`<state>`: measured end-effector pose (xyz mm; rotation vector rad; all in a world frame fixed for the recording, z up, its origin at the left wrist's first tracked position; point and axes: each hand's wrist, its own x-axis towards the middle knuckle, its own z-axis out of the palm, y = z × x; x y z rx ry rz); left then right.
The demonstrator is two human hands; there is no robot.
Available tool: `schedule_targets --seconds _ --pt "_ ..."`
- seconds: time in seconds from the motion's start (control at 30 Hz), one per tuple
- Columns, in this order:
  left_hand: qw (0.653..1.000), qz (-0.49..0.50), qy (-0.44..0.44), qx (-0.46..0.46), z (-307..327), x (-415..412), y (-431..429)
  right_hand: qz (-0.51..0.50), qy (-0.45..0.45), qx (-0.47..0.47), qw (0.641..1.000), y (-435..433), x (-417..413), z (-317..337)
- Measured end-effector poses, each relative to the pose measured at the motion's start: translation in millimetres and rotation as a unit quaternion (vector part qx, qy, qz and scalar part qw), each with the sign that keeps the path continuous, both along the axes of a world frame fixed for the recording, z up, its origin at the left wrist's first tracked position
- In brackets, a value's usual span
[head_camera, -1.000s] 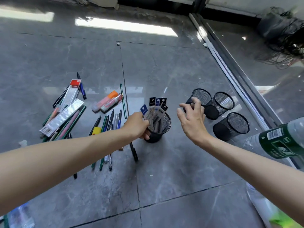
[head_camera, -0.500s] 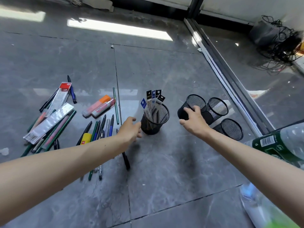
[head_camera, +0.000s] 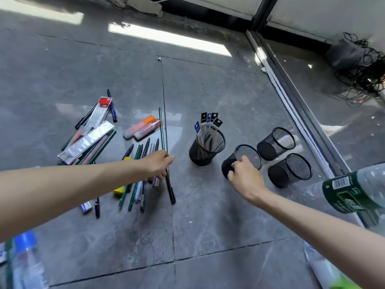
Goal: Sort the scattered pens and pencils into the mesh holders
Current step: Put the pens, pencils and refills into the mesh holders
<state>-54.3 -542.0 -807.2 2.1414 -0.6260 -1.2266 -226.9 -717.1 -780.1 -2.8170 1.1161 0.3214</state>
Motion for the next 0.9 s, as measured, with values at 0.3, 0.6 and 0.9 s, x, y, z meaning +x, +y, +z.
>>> schedule_targets --seconds 0.3,0.6,0.9 --pt "0.965 -0.233 -0.006 0.119 19 -16 49 0.216 0.005 0.051 0.975 91 -11 6" --pt "0.969 -0.178 -0.07 0.159 31 13 146 0.463 0.052 0.056 0.883 146 -3 19" --pt "0.947 0.018 -0.166 0.276 19 -4 274 0.65 0.042 0.035 0.758 195 36 24"
